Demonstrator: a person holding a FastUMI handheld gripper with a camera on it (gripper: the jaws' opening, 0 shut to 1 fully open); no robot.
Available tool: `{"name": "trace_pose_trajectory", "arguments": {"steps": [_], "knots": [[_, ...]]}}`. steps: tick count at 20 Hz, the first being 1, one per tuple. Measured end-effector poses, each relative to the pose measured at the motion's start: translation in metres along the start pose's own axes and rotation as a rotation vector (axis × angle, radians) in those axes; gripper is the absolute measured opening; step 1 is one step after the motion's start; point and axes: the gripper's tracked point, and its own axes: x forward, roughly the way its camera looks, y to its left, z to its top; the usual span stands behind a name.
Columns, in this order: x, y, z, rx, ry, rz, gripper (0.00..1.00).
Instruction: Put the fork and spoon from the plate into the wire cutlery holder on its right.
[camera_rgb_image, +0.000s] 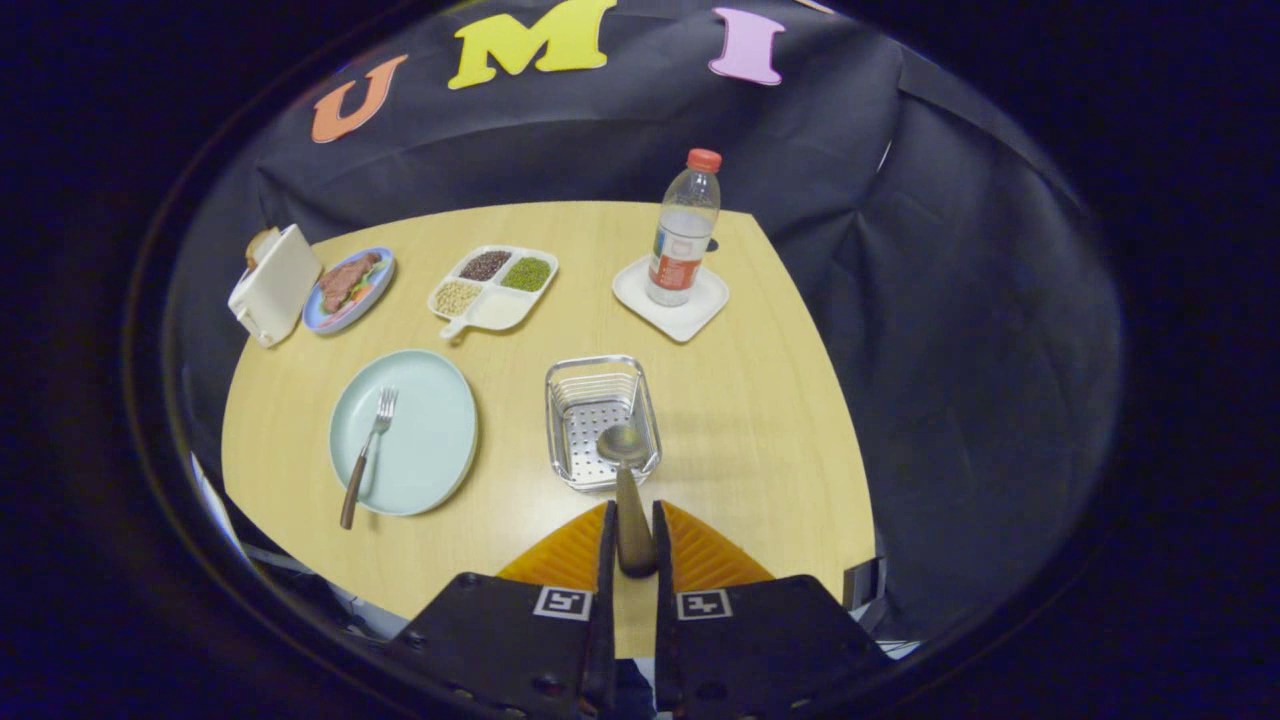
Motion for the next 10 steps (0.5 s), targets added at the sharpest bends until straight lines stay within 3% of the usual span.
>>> {"name": "trace_pose_trajectory", "arguments": {"steps": [1,3,8,10], "knots": [[-0.003,0.001,0.004,-0.004,-0.008,-0.005,0.16],[-0.009,0.0,0.012,-0.012,-0.044,-0.025,0.28],[-0.033,0.011,0.031,-0.013,-0.129,-0.039,0.85],[-0.045,0.021,0.038,-0.01,-0.159,-0.033,0.94]]}}
